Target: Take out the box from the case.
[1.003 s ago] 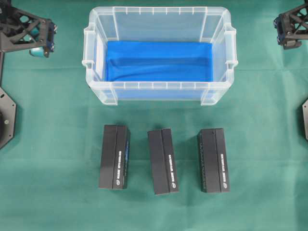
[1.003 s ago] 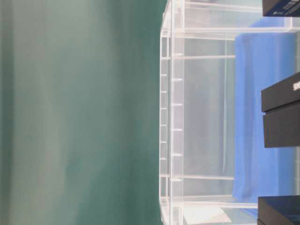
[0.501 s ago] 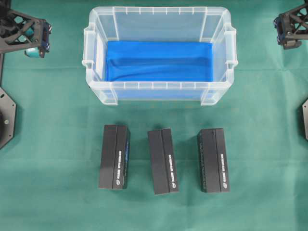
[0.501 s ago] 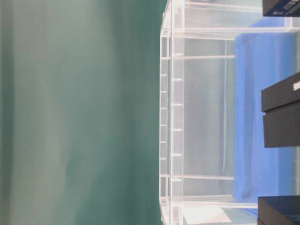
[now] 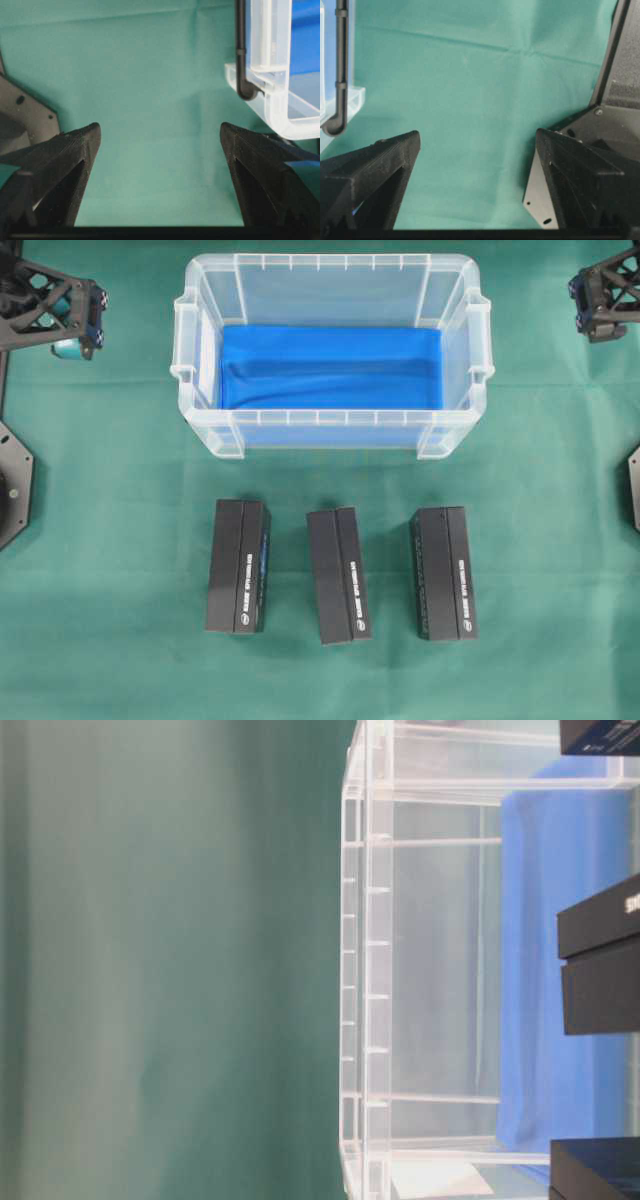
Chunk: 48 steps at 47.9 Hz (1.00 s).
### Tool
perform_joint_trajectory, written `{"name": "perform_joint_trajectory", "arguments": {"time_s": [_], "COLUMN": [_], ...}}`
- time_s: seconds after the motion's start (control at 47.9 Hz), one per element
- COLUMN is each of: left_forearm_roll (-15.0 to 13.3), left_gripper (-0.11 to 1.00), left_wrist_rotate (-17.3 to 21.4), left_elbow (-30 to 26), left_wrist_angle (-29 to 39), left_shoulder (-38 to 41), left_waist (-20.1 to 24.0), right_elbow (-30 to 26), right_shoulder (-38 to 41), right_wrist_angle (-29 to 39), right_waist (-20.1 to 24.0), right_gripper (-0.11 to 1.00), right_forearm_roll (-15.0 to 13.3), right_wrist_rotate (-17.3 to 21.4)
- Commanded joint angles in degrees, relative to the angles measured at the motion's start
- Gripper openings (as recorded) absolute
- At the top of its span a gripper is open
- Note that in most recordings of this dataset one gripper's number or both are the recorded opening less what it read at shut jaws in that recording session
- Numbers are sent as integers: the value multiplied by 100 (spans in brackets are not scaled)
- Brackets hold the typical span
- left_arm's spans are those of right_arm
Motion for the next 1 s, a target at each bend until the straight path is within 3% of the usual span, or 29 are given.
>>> {"name": "perform_joint_trajectory", "arguments": {"time_s": [0.0,0.731,0.982], "left_forearm_roll": [26,26,26], "left_gripper": [96,96,96], "left_wrist_rotate": [0,0,-62], "left_elbow": [-79,-70,167], "left_wrist_angle": [-18,-18,44], "left_shoulder": [-53,-79,-413], "left_waist": [0,9,18], "right_elbow": [-123,-97,-26], "right_shoulder": [-18,-53,-185], "right_wrist_angle": [-26,-26,0], "right_waist": [-18,-18,-18], "right_gripper": [93,93,93], "right_forearm_roll": [0,-88,-97], "right_wrist_rotate": [0,-9,9]}}
